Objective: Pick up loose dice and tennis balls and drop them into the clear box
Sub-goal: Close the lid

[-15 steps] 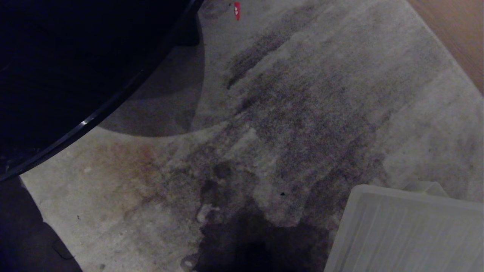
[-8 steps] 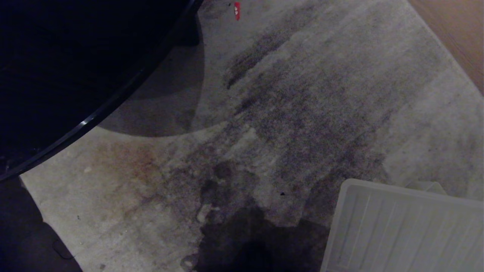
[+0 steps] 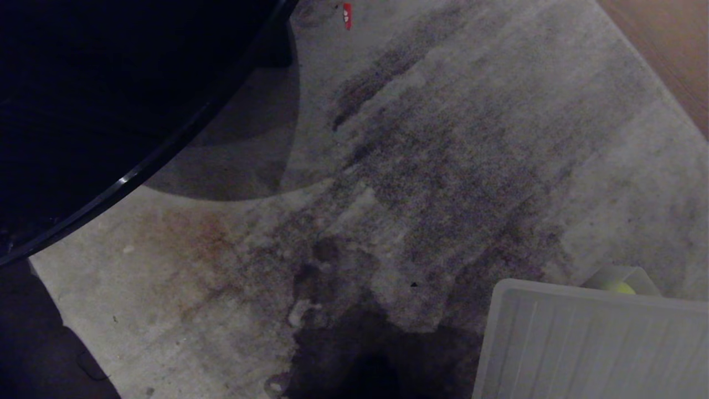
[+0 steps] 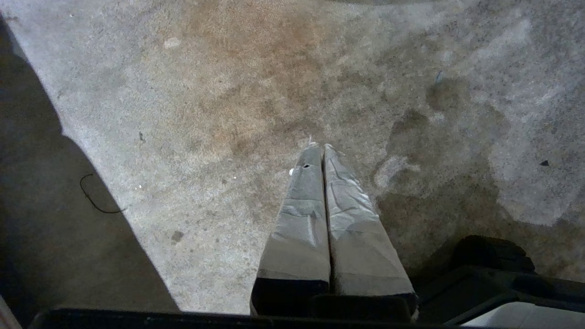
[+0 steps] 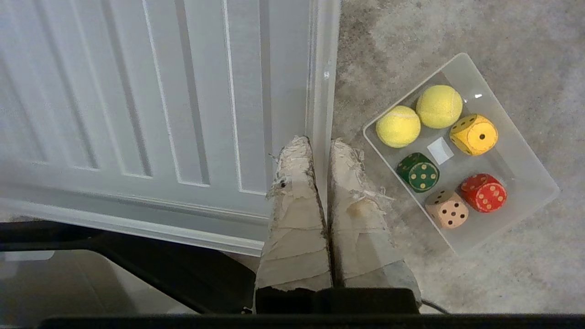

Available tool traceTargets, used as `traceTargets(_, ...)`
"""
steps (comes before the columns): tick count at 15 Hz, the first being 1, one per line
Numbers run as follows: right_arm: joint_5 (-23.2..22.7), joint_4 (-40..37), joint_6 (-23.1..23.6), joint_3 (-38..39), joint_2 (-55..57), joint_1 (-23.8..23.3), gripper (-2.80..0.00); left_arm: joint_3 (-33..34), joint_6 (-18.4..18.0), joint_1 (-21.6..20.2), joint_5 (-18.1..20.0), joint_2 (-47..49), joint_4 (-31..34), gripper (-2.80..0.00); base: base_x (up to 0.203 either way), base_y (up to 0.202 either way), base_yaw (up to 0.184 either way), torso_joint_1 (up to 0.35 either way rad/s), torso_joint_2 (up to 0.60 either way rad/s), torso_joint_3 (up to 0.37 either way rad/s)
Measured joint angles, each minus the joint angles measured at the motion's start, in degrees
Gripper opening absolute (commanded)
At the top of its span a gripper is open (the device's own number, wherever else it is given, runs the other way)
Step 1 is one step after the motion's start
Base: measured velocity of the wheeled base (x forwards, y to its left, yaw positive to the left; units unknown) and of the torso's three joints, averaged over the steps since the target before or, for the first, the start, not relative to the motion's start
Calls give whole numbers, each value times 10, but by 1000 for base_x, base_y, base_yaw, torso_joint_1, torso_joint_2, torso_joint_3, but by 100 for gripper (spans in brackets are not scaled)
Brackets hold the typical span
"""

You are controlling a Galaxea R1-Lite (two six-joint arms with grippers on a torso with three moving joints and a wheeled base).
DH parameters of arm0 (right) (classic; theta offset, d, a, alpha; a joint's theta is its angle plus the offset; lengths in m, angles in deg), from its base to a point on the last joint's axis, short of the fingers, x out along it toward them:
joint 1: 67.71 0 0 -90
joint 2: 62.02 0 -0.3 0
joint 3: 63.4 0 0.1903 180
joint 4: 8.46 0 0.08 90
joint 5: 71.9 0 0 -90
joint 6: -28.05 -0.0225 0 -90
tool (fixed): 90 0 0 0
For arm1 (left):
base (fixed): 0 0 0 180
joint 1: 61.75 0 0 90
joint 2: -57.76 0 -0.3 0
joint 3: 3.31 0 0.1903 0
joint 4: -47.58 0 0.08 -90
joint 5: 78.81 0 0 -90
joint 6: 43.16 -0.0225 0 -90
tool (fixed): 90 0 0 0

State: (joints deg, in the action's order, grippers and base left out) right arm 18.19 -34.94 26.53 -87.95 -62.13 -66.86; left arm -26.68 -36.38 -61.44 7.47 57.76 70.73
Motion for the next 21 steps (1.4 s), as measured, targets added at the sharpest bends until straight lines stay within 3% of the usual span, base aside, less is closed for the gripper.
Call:
traceTargets(13,0,-1,0,0,0,0,-280,0,-3,0,1,0,0,-280,0,0,0,0,0,0)
traceTargets(21,0,-1,1,0,1,0,-280,0,0,0,0,0,0,-280,-172,0,-1,1,4,3)
